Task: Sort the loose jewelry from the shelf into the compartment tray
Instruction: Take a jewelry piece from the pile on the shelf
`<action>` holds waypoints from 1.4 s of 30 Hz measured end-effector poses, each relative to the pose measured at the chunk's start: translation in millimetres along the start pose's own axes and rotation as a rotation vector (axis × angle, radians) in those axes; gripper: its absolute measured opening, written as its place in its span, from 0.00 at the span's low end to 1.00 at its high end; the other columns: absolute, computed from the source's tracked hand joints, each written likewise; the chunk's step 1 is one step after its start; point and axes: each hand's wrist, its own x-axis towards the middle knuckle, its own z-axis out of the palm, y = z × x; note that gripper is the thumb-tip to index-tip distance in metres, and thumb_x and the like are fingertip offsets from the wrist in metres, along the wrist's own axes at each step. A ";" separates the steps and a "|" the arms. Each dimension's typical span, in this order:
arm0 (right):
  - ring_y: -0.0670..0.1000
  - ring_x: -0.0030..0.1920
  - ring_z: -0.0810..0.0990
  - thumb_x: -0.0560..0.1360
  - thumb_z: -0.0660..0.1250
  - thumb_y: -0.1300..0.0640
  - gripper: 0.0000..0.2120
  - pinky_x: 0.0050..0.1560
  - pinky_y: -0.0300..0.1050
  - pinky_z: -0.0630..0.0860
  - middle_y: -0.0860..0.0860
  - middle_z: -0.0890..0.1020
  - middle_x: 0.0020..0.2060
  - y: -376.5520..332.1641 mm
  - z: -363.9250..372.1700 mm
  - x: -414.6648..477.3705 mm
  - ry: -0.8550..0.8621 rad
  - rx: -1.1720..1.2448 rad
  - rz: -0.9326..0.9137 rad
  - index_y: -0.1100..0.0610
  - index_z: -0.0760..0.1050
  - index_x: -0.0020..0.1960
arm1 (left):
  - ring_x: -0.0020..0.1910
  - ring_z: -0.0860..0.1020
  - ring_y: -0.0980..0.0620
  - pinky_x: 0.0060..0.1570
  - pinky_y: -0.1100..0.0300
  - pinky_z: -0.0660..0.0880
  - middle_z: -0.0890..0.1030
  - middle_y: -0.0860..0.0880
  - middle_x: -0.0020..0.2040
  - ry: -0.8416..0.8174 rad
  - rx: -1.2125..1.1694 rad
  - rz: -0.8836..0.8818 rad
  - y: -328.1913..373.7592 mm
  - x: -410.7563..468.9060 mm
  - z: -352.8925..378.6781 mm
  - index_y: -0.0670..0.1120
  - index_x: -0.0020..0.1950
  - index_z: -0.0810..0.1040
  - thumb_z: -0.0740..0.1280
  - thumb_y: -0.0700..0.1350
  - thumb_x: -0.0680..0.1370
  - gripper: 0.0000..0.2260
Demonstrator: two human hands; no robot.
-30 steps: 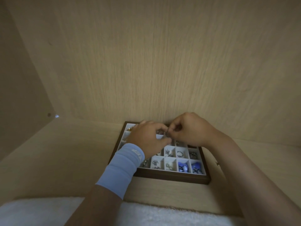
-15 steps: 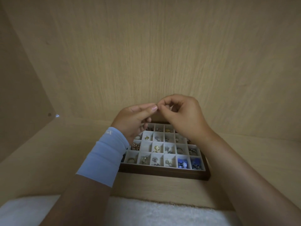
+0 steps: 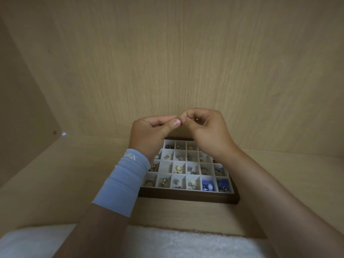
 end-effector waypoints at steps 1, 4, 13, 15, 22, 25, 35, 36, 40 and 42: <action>0.46 0.38 0.79 0.78 0.68 0.63 0.08 0.45 0.44 0.78 0.57 0.85 0.38 0.5 0.4 0.0 -0.009 0.001 0.011 0.60 0.83 0.42 | 0.36 0.80 0.64 0.46 0.66 0.76 0.85 0.55 0.35 0.006 0.006 0.006 -0.6 -0.8 0.7 0.46 0.47 0.85 0.75 0.41 0.72 0.05; 0.45 0.36 0.80 0.78 0.69 0.60 0.07 0.41 0.41 0.79 0.56 0.85 0.38 2.5 -8.8 2.2 -0.083 -0.026 0.080 0.57 0.84 0.43 | 0.43 0.83 0.59 0.53 0.60 0.79 0.86 0.52 0.41 0.000 0.049 0.001 -6.0 0.1 1.0 0.47 0.47 0.85 0.75 0.41 0.71 0.06; 0.41 0.41 0.81 0.72 0.73 0.50 0.02 0.47 0.44 0.80 0.41 0.83 0.37 19.7 -26.9 3.9 -0.572 -0.868 0.137 0.46 0.84 0.41 | 0.63 0.70 0.54 0.66 0.52 0.68 0.78 0.56 0.59 -0.422 0.955 0.116 -34.7 0.7 -1.3 0.55 0.61 0.79 0.67 0.51 0.77 0.13; 0.43 0.42 0.80 0.72 0.72 0.49 0.03 0.44 0.43 0.79 0.41 0.82 0.38 19.7 -21.4 3.1 -0.561 -0.956 0.124 0.46 0.84 0.43 | 0.64 0.69 0.53 0.66 0.51 0.67 0.77 0.55 0.59 -0.441 1.020 0.149 -36.2 1.9 -1.2 0.55 0.61 0.80 0.66 0.50 0.78 0.12; 0.46 0.45 0.80 0.75 0.69 0.48 0.06 0.50 0.48 0.80 0.43 0.84 0.42 18.3 -18.7 0.8 -0.582 -1.031 0.136 0.48 0.84 0.46 | 0.53 0.75 0.58 0.55 0.65 0.70 0.78 0.58 0.53 -0.339 0.843 0.110 -18.5 11.9 -26.8 0.53 0.56 0.82 0.62 0.41 0.80 0.11; 0.44 0.48 0.81 0.75 0.70 0.50 0.06 0.54 0.49 0.80 0.42 0.85 0.46 17.3 -22.4 0.8 -0.625 -0.981 0.175 0.47 0.85 0.49 | 0.52 0.76 0.61 0.51 0.66 0.69 0.79 0.58 0.53 -0.281 0.775 0.101 -11.6 13.1 -38.0 0.53 0.55 0.82 0.64 0.41 0.79 0.11; 0.43 0.50 0.80 0.77 0.69 0.52 0.06 0.54 0.41 0.75 0.41 0.83 0.46 9.6 -107.6 -15.9 -0.456 -0.835 0.244 0.45 0.85 0.51 | 0.42 0.78 0.60 0.48 0.58 0.76 0.81 0.60 0.40 -0.444 0.741 0.153 -10.4 -19.6 36.7 0.54 0.46 0.82 0.66 0.49 0.78 0.05; 0.43 0.49 0.79 0.77 0.69 0.54 0.07 0.53 0.40 0.74 0.41 0.83 0.46 11.7 -117.9 -20.8 -0.452 -0.829 0.261 0.46 0.85 0.51 | 0.43 0.78 0.59 0.50 0.57 0.77 0.82 0.59 0.42 -0.472 0.735 0.150 -9.2 -23.0 46.3 0.54 0.47 0.83 0.66 0.49 0.79 0.06; 0.43 0.48 0.80 0.75 0.69 0.60 0.11 0.51 0.36 0.72 0.42 0.82 0.45 23.5 -148.4 -45.1 -0.514 -0.837 0.331 0.49 0.85 0.54 | 0.46 0.76 0.60 0.56 0.56 0.75 0.78 0.61 0.43 -0.572 0.790 0.192 -9.1 -37.3 87.8 0.54 0.49 0.84 0.66 0.49 0.78 0.07; 0.43 0.48 0.81 0.74 0.68 0.61 0.13 0.52 0.37 0.75 0.41 0.82 0.43 28.0 -160.8 -55.0 -0.529 -0.847 0.358 0.48 0.85 0.53 | 0.50 0.73 0.58 0.57 0.55 0.73 0.78 0.59 0.45 -0.587 0.879 0.257 -13.9 -44.9 109.4 0.56 0.50 0.84 0.67 0.51 0.77 0.06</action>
